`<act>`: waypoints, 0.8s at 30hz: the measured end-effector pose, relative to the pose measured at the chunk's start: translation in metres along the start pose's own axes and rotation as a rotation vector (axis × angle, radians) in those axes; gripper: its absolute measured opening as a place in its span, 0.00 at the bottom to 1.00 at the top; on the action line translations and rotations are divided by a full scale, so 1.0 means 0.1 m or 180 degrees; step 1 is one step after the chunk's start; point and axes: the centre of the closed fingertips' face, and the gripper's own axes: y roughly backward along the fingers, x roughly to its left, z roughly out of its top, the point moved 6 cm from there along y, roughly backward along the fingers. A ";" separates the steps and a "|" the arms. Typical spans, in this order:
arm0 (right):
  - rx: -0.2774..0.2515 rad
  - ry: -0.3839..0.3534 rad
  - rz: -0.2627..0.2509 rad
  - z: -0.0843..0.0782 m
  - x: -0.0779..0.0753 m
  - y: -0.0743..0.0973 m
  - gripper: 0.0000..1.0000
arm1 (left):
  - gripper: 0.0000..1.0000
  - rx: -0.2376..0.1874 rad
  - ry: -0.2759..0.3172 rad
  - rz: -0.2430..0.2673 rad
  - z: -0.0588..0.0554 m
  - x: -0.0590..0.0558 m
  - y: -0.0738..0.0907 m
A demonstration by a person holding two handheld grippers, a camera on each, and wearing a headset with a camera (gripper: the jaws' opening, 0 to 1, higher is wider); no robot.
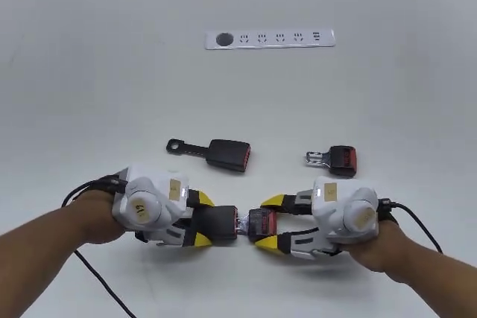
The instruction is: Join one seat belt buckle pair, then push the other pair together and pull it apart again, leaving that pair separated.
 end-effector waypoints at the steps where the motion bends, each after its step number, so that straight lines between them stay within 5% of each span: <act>1: -0.0004 -0.0008 0.0001 0.02 0.01 -0.03 0.35 | 0.34 0.0009 -0.0012 -0.0010 0.00 0.00 0.00; 15: 0.0045 0.0004 -0.0002 0.02 0.02 -0.07 0.35 | 0.34 -0.0002 -0.0023 -0.0042 -0.01 0.04 0.01; 24: 0.0048 0.0065 -0.0008 0.02 0.01 -0.05 0.35 | 0.34 -0.0147 0.0051 -0.0012 -0.05 0.05 0.02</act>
